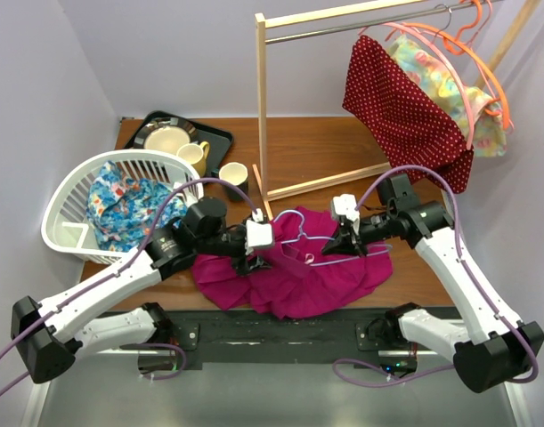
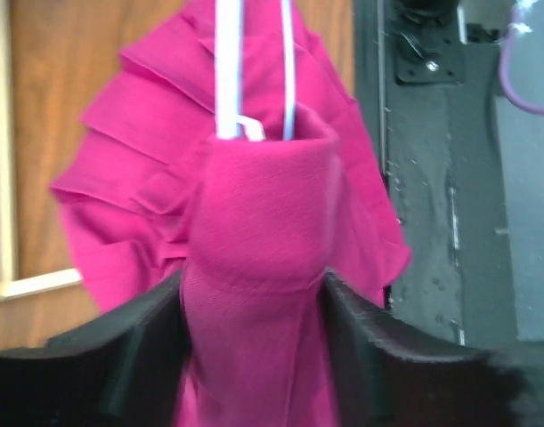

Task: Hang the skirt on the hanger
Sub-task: Place skirt on hanger

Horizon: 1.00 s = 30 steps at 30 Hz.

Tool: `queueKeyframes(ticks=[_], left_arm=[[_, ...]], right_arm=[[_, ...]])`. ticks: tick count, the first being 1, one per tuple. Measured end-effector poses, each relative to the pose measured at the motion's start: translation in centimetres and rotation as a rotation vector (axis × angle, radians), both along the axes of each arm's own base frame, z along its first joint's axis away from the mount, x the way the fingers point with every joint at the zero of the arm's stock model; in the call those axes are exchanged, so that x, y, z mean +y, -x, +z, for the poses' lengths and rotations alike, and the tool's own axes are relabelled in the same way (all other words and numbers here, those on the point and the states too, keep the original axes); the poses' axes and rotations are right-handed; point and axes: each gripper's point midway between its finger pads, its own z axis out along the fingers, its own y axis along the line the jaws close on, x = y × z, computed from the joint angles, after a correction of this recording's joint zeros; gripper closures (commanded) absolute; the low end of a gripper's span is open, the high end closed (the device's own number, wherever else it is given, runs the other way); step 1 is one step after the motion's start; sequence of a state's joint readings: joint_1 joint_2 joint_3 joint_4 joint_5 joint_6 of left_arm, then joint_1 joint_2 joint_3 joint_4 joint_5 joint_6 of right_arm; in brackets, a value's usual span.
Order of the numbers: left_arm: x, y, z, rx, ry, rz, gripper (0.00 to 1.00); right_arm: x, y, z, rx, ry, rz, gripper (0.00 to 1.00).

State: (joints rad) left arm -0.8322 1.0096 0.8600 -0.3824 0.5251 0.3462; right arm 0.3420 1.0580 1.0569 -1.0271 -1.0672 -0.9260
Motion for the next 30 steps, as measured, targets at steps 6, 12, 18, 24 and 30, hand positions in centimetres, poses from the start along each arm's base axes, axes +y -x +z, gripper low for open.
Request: queueKeyframes(ticks=[6, 12, 18, 24, 30], left_arm=[[-0.1, 0.8, -1.3, 0.059, 0.01, -0.007, 1.0], [1.0, 0.5, 0.1, -0.003, 0.046, 0.053, 1.0], [3.4, 0.0, -0.1, -0.072, 0.04, 0.157, 1.0], [5.4, 0.5, -0.5, -0.088, 0.056, 0.23, 1.0], [6.5, 1.0, 1.7, -0.075, 0.151, 0.301, 1.0]], right_arm=[[0.1, -0.1, 1.1, -0.017, -0.008, 0.002, 0.96], [0.0, -0.3, 1.3, 0.049, 0.01, -0.037, 0.27], [-4.8, -7.6, 10.1, -0.031, -0.047, -0.393, 0.12], [-10.4, -11.4, 13.7, -0.078, -0.09, -0.705, 0.14], [-11.0, -12.4, 5.5, 0.188, -0.069, -0.83, 0.17]])
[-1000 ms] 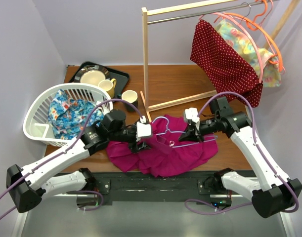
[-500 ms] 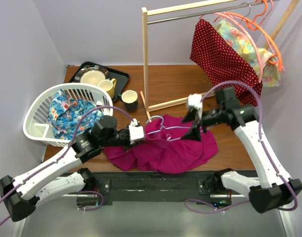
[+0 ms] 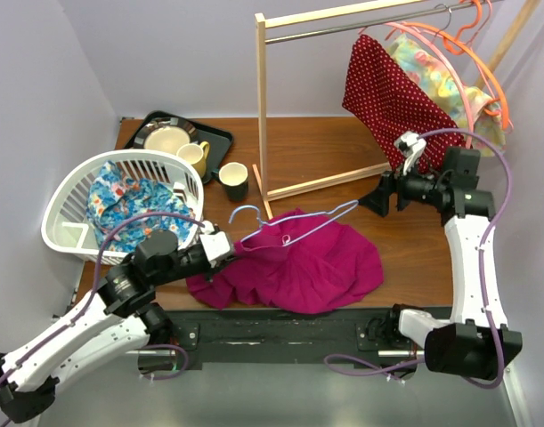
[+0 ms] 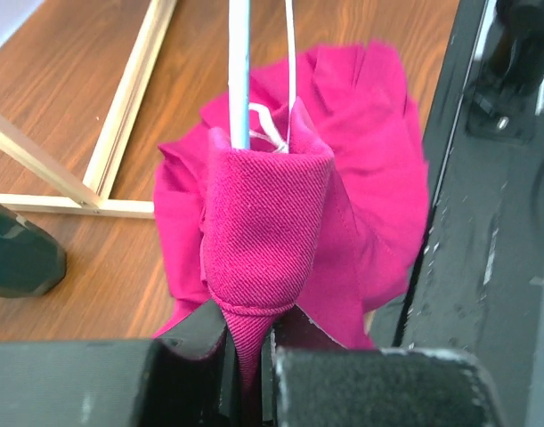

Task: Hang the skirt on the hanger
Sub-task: Place skirt on hanger

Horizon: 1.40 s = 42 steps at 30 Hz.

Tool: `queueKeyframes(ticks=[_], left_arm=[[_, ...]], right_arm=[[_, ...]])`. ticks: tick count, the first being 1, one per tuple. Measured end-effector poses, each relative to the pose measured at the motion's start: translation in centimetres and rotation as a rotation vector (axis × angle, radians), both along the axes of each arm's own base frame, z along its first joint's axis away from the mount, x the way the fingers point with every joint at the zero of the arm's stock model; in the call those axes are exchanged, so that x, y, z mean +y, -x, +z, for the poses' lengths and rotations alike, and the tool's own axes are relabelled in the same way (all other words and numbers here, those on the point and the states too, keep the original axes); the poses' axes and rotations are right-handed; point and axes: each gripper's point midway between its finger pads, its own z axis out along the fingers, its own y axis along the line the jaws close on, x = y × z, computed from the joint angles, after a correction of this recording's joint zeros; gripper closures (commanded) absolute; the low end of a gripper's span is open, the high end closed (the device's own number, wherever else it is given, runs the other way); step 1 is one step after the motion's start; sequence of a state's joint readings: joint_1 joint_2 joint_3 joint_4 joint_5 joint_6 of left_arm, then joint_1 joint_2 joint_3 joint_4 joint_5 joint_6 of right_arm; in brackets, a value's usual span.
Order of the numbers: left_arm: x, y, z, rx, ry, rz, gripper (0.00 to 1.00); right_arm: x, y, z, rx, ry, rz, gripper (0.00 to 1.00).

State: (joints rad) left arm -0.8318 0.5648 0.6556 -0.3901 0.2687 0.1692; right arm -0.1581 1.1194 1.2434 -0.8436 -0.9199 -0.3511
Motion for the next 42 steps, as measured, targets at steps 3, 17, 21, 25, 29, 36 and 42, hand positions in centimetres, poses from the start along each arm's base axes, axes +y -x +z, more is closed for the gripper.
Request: queueKeyframes(ticks=[3, 17, 21, 25, 29, 36, 42], left_arm=[[0.3, 0.5, 1.0, 0.009, 0.048, 0.01, 1.0], [-2.6, 2.5, 9.9, -0.086, 0.076, -0.244, 1.0], [-3.3, 3.2, 12.2, -0.113, 0.105, -0.311, 1.0], [-3.0, 3.7, 12.3, -0.11, 0.109, -0.324, 1.0], [-2.2, 4.4, 13.0, -0.126, 0.129, -0.317, 1.0], [-2.0, 4.7, 13.0, -0.119, 0.14, -0.316, 1.0], [-3.1, 4.5, 12.1, -0.056, 0.142, -0.338, 1.0]], right_arm=[[0.6, 0.4, -3.2, 0.087, -0.051, 0.004, 0.13], [12.0, 8.7, -7.0, -0.15, -0.23, 0.826, 0.02], [13.4, 6.9, -7.8, -0.243, -0.249, 0.945, 0.05], [14.3, 6.6, -9.6, -0.279, -0.253, 1.008, 0.05], [15.6, 9.5, -8.0, -0.395, -0.247, 1.114, 0.08], [16.2, 12.6, -5.0, -0.533, -0.258, 1.19, 0.08], [17.4, 11.8, -4.9, -0.514, -0.269, 1.218, 0.11]])
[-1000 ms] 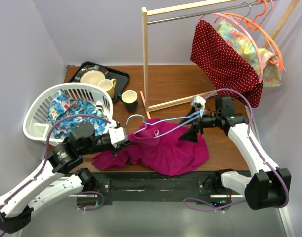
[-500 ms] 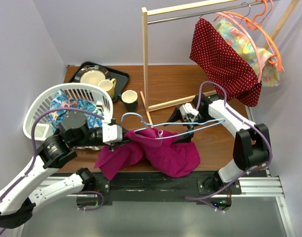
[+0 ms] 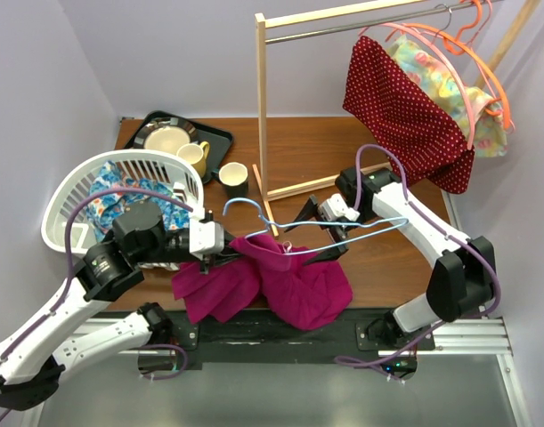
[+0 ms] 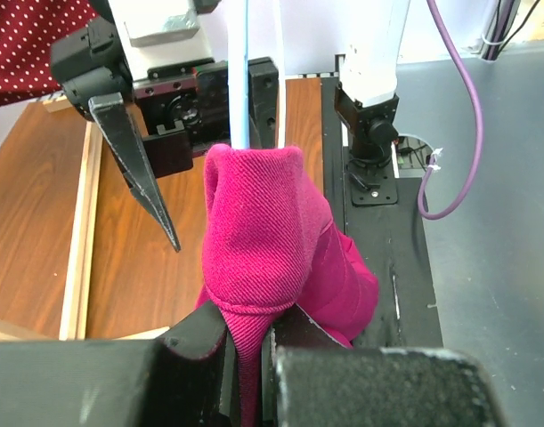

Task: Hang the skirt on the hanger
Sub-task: Place skirt on hanger

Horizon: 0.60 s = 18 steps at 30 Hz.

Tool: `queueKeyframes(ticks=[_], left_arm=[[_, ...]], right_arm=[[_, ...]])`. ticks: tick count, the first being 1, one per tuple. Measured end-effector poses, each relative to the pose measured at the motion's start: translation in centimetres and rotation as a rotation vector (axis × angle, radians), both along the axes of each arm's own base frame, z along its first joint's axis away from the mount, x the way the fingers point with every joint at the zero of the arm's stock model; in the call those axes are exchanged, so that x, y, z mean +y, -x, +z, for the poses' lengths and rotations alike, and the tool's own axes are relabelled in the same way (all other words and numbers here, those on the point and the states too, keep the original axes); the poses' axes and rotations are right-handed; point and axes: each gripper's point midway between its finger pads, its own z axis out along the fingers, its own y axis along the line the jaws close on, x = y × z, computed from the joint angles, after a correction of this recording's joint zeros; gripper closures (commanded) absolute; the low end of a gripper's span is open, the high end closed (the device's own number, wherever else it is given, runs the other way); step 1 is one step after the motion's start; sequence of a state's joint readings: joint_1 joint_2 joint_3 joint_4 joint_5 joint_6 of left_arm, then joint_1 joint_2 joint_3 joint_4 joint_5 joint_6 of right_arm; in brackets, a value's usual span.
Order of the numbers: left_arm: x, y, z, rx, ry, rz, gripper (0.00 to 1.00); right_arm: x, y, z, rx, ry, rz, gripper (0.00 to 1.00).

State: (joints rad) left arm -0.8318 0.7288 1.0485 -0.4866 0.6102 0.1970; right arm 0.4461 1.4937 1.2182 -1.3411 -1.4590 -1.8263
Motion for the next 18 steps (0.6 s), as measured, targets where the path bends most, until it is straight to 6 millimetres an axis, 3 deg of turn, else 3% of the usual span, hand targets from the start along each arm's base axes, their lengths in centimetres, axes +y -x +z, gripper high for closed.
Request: queueKeyframes(ticks=[4, 5, 7, 8, 11, 18], left_arm=[[-0.2, 0.0, 0.2, 0.006, 0.008, -0.006, 1.0], [-0.2, 0.0, 0.3, 0.006, 0.012, -0.007, 1.0], [-0.3, 0.0, 0.3, 0.009, 0.015, -0.008, 1.0], [-0.3, 0.0, 0.3, 0.01, 0.014, -0.007, 1.0], [-0.3, -0.2, 0.2, 0.014, 0.007, 0.003, 1.0], [0.2, -0.7, 0.0, 0.019, -0.009, 0.052, 1.0]], right_arm=[[0.5, 1.0, 0.5, -0.015, -0.008, 0.034, 0.24], [0.6, 1.3, 0.6, -0.013, -0.007, 0.044, 0.37], [0.9, 1.8, 0.6, -0.008, -0.005, 0.061, 0.5], [0.9, 2.0, 0.6, -0.001, -0.002, 0.066, 0.71], [0.8, 2.4, 0.4, 0.013, 0.005, 0.069, 1.0], [-0.9, 3.9, 1.3, 0.021, 0.021, 0.03, 1.0]])
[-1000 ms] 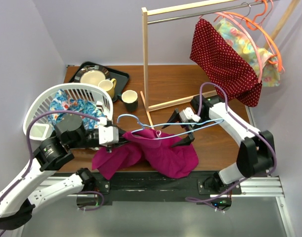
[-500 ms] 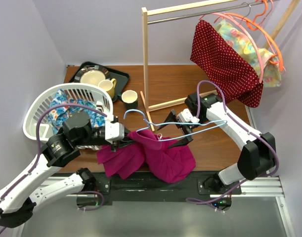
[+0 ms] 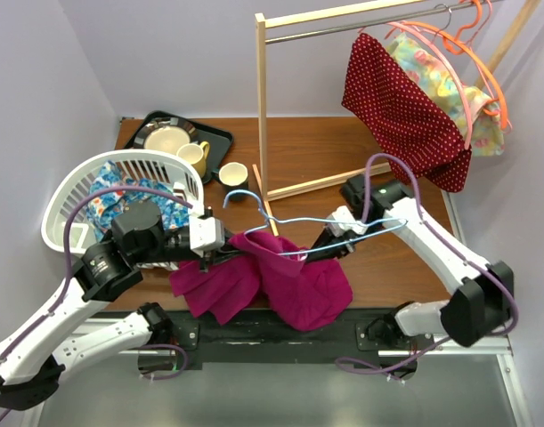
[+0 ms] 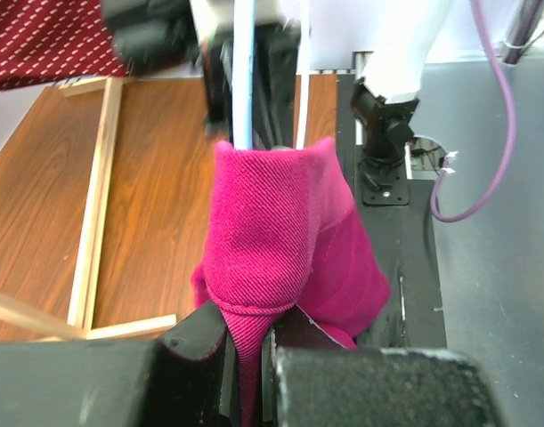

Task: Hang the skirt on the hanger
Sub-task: Place skirt on hanger

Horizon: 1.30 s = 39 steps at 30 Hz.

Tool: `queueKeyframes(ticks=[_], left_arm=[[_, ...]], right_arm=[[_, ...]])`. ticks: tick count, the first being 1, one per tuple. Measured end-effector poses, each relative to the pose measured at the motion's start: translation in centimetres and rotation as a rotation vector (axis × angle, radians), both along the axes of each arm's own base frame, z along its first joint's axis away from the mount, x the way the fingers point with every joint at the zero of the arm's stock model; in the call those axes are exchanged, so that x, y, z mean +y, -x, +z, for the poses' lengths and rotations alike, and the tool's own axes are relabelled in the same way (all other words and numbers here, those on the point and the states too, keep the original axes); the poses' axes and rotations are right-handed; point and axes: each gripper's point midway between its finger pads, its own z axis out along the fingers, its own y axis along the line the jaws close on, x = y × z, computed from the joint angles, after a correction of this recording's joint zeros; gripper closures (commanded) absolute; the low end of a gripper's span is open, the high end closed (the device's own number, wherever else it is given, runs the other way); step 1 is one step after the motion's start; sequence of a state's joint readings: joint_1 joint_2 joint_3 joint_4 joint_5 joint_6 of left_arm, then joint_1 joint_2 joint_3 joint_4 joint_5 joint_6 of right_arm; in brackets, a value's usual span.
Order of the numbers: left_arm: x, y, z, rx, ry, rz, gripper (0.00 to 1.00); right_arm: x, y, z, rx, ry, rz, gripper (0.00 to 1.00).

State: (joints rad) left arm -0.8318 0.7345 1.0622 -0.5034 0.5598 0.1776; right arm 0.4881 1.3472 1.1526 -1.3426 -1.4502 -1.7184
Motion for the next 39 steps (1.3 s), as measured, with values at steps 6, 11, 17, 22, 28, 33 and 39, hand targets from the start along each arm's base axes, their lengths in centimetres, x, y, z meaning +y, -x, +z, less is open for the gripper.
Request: queueKeyframes(ticks=[6, 11, 17, 22, 28, 33, 39], left_arm=[[1.1, -1.0, -0.2, 0.031, 0.01, 0.114, 1.0], [1.7, -1.4, -2.2, 0.112, 0.033, 0.194, 1.0], [2.0, -1.9, -3.0, 0.225, 0.051, 0.285, 1.0], [1.4, -2.3, -5.1, 0.322, -0.033, 0.311, 1.0], [0.3, -3.5, -7.4, 0.433, -0.145, 0.357, 1.0], [0.8, -3.0, -5.8, 0.42, -0.082, 0.358, 1.0], [2.6, -0.6, -4.8, 0.362, 0.026, 0.301, 1.0]], right_arm=[[-4.5, -4.1, 1.7, 0.01, 0.018, -0.282, 1.0], [-5.4, -2.9, 2.0, 0.034, 0.019, -0.322, 1.0], [-5.9, -0.9, 1.5, -0.014, 0.024, -0.327, 1.0], [-7.2, 0.6, -0.2, -0.029, 0.141, -0.386, 1.0], [-8.7, -1.4, -2.0, -0.102, 0.274, -0.532, 1.0], [-8.1, -2.2, -1.9, 0.032, 0.267, -0.574, 1.0], [-6.1, -2.3, -1.2, 0.351, 0.213, -0.442, 1.0]])
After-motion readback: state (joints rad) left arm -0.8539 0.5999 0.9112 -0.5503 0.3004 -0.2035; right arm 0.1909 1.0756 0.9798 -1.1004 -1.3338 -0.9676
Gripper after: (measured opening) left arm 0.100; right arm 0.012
